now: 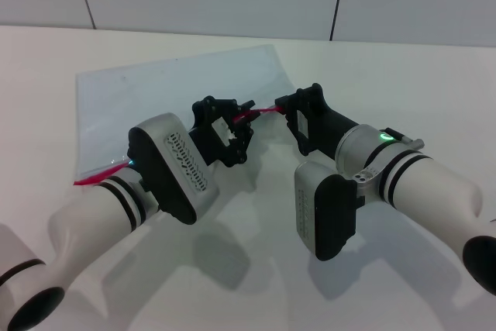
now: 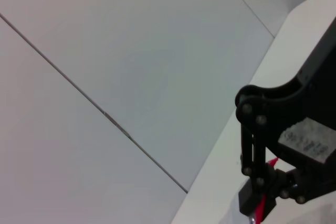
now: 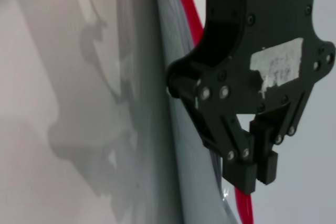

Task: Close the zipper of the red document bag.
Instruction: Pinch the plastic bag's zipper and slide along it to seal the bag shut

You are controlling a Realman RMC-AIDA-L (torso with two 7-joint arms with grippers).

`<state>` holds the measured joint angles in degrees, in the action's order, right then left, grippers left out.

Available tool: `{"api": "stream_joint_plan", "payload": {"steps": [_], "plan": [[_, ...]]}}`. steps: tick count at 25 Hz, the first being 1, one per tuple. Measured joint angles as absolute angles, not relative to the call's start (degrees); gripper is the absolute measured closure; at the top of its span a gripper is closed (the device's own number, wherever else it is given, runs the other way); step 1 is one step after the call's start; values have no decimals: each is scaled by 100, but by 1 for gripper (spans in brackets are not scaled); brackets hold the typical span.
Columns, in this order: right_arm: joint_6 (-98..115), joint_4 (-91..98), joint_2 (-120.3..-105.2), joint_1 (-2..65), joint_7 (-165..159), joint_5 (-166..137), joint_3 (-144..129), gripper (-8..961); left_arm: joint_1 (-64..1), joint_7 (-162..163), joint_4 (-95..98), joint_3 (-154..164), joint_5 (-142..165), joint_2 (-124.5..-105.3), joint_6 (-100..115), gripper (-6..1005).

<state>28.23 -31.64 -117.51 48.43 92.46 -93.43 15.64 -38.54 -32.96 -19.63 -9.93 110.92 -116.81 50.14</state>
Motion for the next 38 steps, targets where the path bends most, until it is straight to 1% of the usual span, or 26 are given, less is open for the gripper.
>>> {"api": "stream_joint_plan", "payload": {"steps": [9, 24, 33, 38], "plan": [[2821, -3134, -11751, 4844, 9226, -9343, 1564, 935, -3867, -3291, -1959, -993, 11092, -11681, 4962, 907], [2841, -2717, -11734, 4848, 9194, -9290, 2016, 932, -3829, -3287, -1976, -993, 11091, -11688, 4957, 918], [2814, -2225, -11735, 4787, 9019, -9289, 2479, 931, -3752, -3287, -1995, -992, 11097, -11691, 4970, 919], [2837, -2139, -11729, 4644, 8979, -9275, 2567, 930, -3720, -3287, -1995, -993, 11096, -11690, 4964, 919]]}}
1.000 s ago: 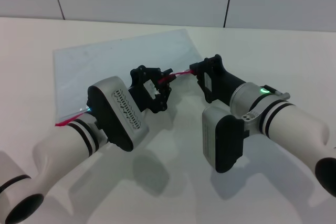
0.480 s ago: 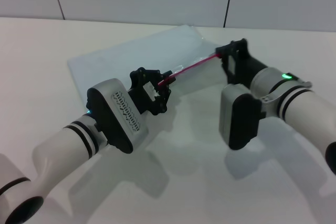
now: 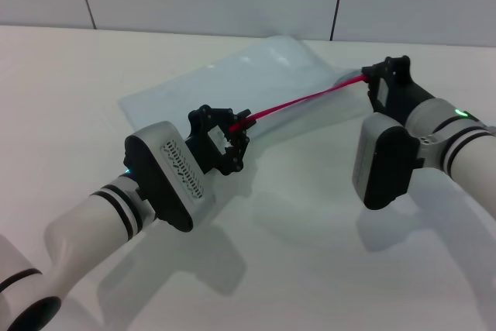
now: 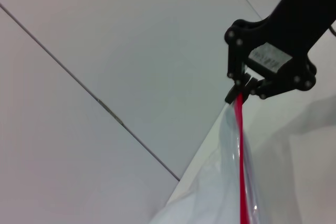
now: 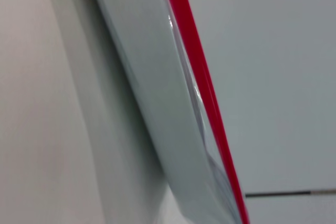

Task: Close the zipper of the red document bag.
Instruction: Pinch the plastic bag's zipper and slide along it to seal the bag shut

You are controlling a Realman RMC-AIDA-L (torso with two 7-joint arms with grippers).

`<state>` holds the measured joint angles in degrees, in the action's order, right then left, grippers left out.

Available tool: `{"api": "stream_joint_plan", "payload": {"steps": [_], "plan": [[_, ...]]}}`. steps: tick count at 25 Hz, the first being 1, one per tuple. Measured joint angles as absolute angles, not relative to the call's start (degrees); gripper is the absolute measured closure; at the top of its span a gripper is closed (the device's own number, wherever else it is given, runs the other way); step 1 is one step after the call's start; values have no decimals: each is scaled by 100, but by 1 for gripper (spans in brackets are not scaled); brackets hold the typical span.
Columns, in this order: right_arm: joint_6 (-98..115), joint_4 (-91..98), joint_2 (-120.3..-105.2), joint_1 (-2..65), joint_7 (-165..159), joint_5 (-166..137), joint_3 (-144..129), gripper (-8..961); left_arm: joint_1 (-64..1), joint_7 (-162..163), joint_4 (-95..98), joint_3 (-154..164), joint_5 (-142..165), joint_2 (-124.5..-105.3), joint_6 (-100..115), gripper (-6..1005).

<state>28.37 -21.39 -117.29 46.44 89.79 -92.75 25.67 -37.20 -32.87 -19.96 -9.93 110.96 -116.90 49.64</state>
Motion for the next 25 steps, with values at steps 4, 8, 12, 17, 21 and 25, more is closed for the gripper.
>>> {"api": "stream_joint_plan", "payload": {"steps": [4, 8, 12, 17, 21, 25], "plan": [[2847, -2059, -11709, 4567, 8977, -9272, 2708, 929, -3716, -3287, -1995, -994, 11096, -11689, 4957, 920], [2851, -1975, -11703, 4532, 8976, -9269, 2820, 928, -3714, -3287, -1995, -994, 11094, -11689, 4946, 920], [2857, -1865, -11697, 4487, 8974, -9269, 2929, 928, -3695, -3287, -1995, -993, 11092, -11689, 4943, 920], [2867, -1753, -11696, 4416, 8974, -9269, 3089, 927, -3686, -3287, -1995, -993, 11091, -11689, 4942, 921], [2874, -1653, -11697, 4392, 8973, -9269, 3198, 926, -3682, -3287, -1994, -958, 11091, -11689, 4942, 918], [2880, -1550, -11698, 4354, 8973, -9270, 3324, 925, -3682, -3287, -1994, -916, 11090, -11689, 4943, 904]]}}
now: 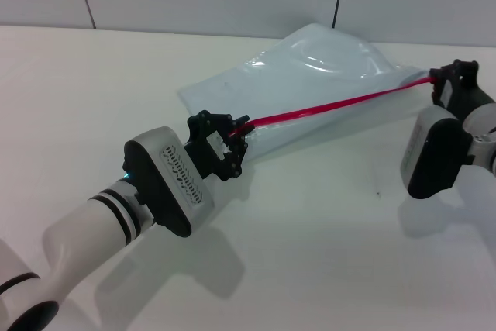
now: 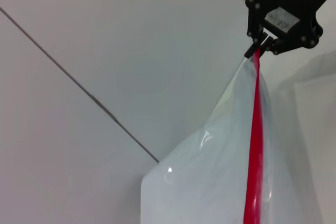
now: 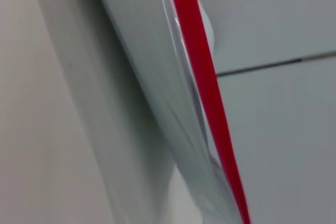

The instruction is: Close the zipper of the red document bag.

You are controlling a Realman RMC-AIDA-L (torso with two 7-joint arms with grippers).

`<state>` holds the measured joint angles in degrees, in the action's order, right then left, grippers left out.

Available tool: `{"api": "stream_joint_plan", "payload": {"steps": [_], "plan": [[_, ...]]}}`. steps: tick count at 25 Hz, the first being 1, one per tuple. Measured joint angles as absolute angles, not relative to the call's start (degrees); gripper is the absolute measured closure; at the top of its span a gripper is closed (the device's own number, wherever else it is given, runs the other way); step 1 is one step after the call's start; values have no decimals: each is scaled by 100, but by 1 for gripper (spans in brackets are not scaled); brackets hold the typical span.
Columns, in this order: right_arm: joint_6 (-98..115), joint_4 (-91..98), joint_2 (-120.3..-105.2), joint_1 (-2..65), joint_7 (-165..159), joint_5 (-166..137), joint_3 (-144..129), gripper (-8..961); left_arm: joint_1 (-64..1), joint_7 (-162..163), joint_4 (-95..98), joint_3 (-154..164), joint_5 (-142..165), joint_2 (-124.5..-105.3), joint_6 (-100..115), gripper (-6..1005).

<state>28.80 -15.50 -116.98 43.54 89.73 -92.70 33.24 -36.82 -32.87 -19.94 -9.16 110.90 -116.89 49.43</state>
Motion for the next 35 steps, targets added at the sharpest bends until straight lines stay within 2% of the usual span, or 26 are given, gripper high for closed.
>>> {"api": "stream_joint_plan", "payload": {"steps": [16, 19, 25, 35], "plan": [[3251, -1489, -11697, 3960, 8926, -9269, 3591, 923, -3640, -3287, -1984, -848, 11068, -11680, 5059, 850], [3621, -1459, -11703, 3835, 8799, -9268, 3621, 922, -3597, -3238, -1983, -871, 11054, -11680, 5282, 637], [4210, -1436, -11703, 3667, 7938, -9271, 3630, 697, -3571, -2547, -1764, -910, 11036, -11646, 5565, 476], [4993, -1169, -11689, 3584, 5525, -9300, 3570, 507, -3485, -1965, -1510, -942, 10552, -11639, 6162, 475]]}}
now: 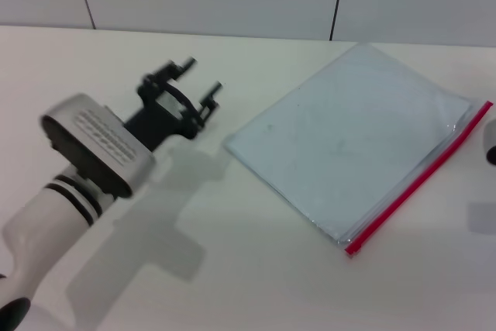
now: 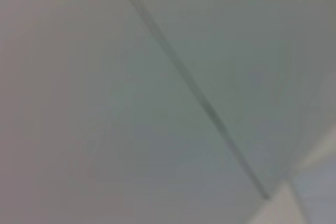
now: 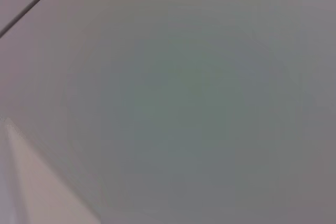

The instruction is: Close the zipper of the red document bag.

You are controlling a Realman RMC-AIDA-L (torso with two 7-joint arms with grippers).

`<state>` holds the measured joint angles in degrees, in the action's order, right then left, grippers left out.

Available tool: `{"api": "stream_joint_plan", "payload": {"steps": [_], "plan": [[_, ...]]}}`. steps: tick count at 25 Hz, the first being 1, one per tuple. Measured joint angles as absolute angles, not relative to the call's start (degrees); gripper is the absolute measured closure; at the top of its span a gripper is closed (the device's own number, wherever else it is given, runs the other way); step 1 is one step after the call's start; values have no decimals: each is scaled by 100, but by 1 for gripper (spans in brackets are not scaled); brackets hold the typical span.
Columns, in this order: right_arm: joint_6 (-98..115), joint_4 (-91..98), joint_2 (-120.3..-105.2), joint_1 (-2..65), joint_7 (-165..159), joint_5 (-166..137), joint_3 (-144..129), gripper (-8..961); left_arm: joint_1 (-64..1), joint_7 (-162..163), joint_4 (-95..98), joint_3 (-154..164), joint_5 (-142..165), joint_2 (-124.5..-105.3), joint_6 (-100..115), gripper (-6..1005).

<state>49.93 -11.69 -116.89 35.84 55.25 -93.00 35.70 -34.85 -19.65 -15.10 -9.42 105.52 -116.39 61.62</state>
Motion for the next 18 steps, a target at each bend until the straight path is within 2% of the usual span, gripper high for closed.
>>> {"api": "stream_joint_plan", "payload": {"steps": [6, 18], "plan": [[5539, -1173, -11689, 3594, 3811, -9346, 3338, 351, -3400, -1090, -1308, -941, 9793, -11629, 6938, 474], [6725, -627, -11672, 3572, -563, -9639, 1609, 350, -3107, 286, -922, -1139, 9545, -11619, 8066, 475]]}}
